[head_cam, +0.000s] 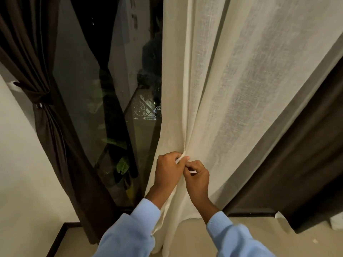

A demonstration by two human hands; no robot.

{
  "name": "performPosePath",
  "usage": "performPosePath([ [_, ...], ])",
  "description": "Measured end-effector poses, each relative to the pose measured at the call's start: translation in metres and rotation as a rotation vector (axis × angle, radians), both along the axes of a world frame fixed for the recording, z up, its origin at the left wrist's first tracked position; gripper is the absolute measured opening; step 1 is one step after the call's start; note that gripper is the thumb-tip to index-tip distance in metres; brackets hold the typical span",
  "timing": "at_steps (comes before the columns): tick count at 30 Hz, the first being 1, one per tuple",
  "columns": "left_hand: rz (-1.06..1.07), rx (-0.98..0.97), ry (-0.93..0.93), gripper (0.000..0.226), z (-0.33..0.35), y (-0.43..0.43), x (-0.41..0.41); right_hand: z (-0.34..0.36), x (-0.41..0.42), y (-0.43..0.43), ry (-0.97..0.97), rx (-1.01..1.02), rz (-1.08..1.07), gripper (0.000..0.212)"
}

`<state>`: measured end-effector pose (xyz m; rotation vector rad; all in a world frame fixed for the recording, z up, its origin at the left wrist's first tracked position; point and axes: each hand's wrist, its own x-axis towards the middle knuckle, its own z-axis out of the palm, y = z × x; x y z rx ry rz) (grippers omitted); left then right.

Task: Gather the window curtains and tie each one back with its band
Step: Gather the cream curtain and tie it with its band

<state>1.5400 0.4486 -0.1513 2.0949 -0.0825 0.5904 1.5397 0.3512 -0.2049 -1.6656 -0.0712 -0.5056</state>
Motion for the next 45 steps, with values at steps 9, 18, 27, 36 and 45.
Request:
performPosePath([
  [9,0.085,0.108,-0.044,0.018,0.0,-0.006,0.007,-0.005,-0.004,-0.044,0.085,-0.016,0.031,0.014],
  [18,0.114,0.061,-0.078,0.019,-0.005,0.008,-0.004,0.015,0.058,-0.143,0.356,0.066,-0.357,0.095],
  [27,0.214,0.065,-0.116,0.018,0.0,-0.015,-0.047,0.025,0.084,-0.157,0.403,0.087,-0.142,0.149],
  [36,0.333,0.058,-0.137,0.017,0.005,-0.036,-0.084,0.014,0.075,-0.172,0.326,0.062,-0.012,0.108],
  [45,0.368,0.065,-0.145,0.018,0.005,-0.057,-0.106,0.005,0.054,-0.172,0.276,-0.035,-0.016,0.096],
])
